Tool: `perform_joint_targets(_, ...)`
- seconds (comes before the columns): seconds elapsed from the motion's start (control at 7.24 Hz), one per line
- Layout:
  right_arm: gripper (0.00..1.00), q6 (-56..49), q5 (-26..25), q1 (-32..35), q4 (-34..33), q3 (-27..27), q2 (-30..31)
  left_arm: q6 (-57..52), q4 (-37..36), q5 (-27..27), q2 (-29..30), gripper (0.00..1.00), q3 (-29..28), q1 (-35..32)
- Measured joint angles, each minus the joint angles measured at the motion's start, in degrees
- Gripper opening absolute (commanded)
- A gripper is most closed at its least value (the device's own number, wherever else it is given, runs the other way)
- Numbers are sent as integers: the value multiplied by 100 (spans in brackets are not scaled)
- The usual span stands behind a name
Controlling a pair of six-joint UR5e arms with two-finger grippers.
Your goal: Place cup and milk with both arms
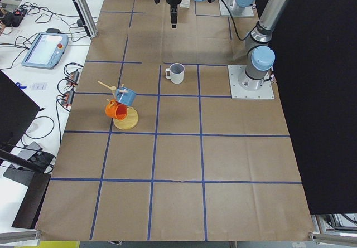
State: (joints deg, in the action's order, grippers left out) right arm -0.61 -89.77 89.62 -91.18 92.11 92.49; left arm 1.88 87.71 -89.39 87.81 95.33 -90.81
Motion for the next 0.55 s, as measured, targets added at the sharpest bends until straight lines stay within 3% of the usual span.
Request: perform_joint_targets(0.55,100,-12,-2,0,19,0,8,-327,9,-185,-8,99,121,69)
